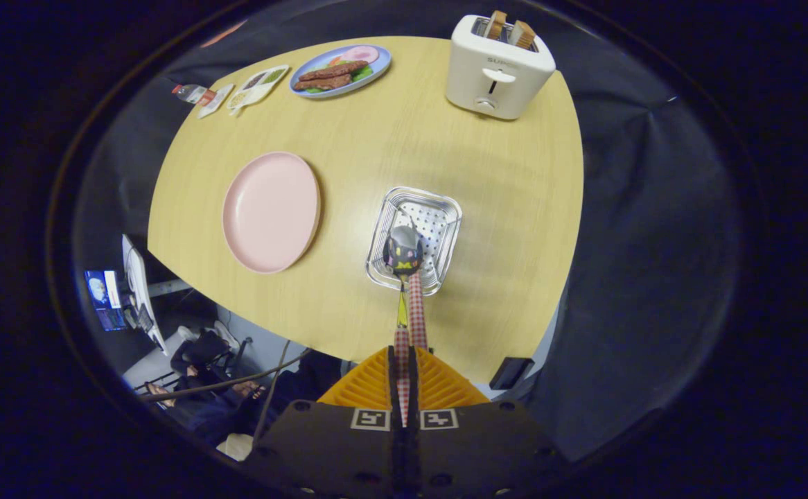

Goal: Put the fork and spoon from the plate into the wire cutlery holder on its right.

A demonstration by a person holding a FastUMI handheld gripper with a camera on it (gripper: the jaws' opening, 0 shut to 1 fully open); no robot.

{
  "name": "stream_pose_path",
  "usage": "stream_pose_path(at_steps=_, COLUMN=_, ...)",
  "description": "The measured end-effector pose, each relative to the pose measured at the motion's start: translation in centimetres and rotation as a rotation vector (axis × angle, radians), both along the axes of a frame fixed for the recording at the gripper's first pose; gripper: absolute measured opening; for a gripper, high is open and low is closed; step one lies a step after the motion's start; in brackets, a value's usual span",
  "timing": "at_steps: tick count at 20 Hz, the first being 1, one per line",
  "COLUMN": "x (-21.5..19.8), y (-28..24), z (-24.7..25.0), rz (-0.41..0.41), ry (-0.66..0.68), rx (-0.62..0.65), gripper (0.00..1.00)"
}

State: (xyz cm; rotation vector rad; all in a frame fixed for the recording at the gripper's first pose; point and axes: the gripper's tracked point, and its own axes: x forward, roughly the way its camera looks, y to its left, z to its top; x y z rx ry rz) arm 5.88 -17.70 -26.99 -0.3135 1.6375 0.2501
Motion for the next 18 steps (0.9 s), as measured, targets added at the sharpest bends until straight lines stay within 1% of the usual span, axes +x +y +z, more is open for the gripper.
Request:
stream_pose_path(at_steps=3, x=1.3, y=-0.4, z=-0.2, rz=-0.001, ry=-0.002, rx=-0.012, gripper=0.01)
stream_pose_path(at_steps=4, x=1.2, y=-0.4, z=-0.4, rz=0.003, ry=0.016, rx=-0.014, gripper=0.01)
stream_pose_path(at_steps=7, x=1.2, y=-0.7, z=-1.0, rz=-0.021, ry=0.062, rx=-0.006, gripper=0.01)
stream_pose_path(at_steps=9, x=2.1, y=-1.3, z=-1.1, rz=-0.039, ry=0.042, rx=-0.023, gripper=0.01)
stream_pose_path(at_steps=11, x=2.8, y=-1.6, z=-1.1, rz=-0.032, ry=0.028, rx=-0.041, gripper=0.02)
stream_pose_path(at_steps=14, x=2.3, y=-1.1, z=-1.2, rz=-0.029, ry=0.064, rx=-0.035, gripper=0.02)
stream_pose_path(at_steps=15, x=2.4, y=-0.9, z=-1.2, rz=-0.032, ry=0.068, rx=-0.033, gripper=0.04)
stream_pose_path(at_steps=16, x=2.7, y=-0.8, z=-1.1, rz=-0.032, ry=0.058, rx=-0.038, gripper=0.05)
stream_pose_path(at_steps=18, x=3.3, y=-0.8, z=-1.0, rz=-0.037, ry=0.043, rx=-0.054, gripper=0.05)
